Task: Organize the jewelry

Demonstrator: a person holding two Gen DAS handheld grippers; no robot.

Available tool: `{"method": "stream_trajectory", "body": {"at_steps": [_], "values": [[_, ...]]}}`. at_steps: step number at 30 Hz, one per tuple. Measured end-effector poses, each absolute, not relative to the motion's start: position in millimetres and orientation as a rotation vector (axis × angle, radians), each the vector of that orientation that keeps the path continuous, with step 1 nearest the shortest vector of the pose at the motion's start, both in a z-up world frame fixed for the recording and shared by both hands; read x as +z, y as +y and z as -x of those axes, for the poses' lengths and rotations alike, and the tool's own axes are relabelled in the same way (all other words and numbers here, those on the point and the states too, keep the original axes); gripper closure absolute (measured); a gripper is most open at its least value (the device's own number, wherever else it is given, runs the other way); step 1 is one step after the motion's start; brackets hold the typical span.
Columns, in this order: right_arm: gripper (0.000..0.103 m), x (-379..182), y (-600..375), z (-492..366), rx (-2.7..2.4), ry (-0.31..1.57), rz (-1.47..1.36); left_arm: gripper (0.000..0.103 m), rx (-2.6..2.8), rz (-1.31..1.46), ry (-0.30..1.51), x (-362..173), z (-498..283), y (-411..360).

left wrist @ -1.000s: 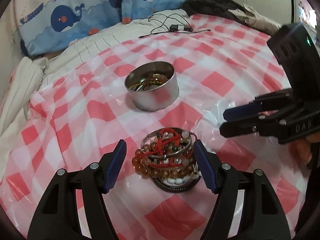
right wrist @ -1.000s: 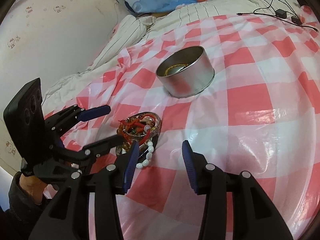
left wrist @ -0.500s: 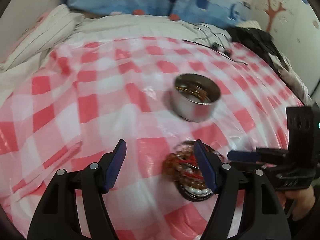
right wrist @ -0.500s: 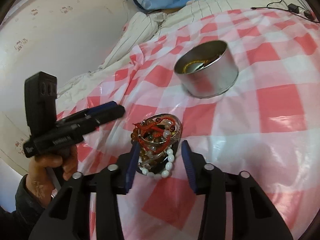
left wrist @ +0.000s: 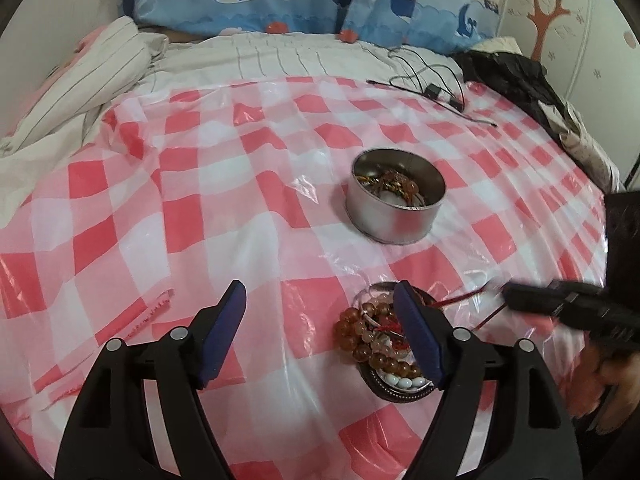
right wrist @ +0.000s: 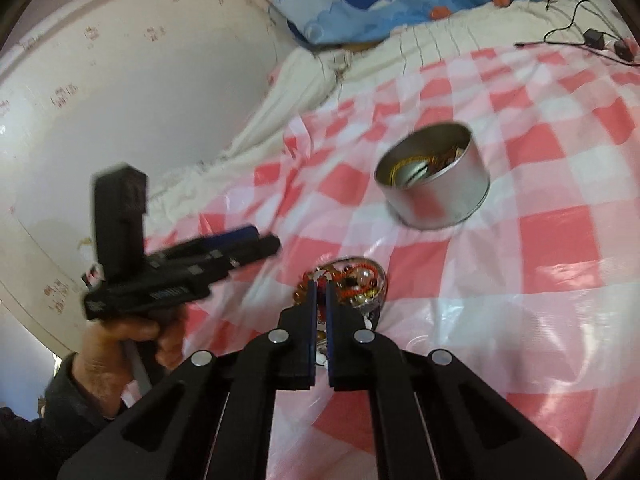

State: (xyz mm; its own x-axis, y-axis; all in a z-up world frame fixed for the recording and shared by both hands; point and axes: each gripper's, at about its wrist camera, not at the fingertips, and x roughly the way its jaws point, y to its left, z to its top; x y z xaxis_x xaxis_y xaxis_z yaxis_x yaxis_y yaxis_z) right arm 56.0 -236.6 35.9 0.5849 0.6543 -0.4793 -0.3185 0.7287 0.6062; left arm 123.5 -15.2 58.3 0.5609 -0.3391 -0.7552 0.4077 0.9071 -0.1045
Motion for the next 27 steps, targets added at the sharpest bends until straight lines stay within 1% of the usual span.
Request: {"method": "stream_trajectory", "body": {"at_steps": [4,11,14,15,16,18,19,22,25,26,27], "values": [[0.099,41,-256,-54,0.561,0.723,-0.533,0.031,-0.496,-0.147,0.865,56,-118,-29],[0.099,40,-277,-56,0.453,0.719,-0.551,0.031,-0.594,-0.355,0.818,45,-102,-79],[0.099,37,-284,-57,0.437,0.724,-0.57,0.032,-0.608,-0.375,0.823,39,-104,-92],[0.098,36,-284,-58,0.438,0.727,-0.572,0.038,-0.613,-0.375,0.829,36,-106,-95],[0.098,36,-284,-58,0.438,0.73,-0.571,0.047,-0.621,-0.375,0.847,32,-109,-99],[0.099,35,-285,-59,0.44,0.733,-0.574,0.056,-0.622,-0.372,0.88,25,-114,-100],[0.098,35,-286,-58,0.442,0.734,-0.576,0.063,-0.631,-0.357,0.887,25,-115,-99],[0.098,34,-287,-59,0.444,0.735,-0.578,0.077,-0.638,-0.337,0.901,26,-115,-97],[0.098,32,-286,-59,0.446,0.741,-0.577,0.085,-0.661,-0.244,0.947,26,-121,-89],[0.098,32,-286,-59,0.447,0.743,-0.577,0.085,-0.664,-0.23,0.952,26,-122,-87],[0.098,32,-286,-59,0.446,0.744,-0.577,0.089,-0.668,-0.209,0.953,28,-122,-84]]}}
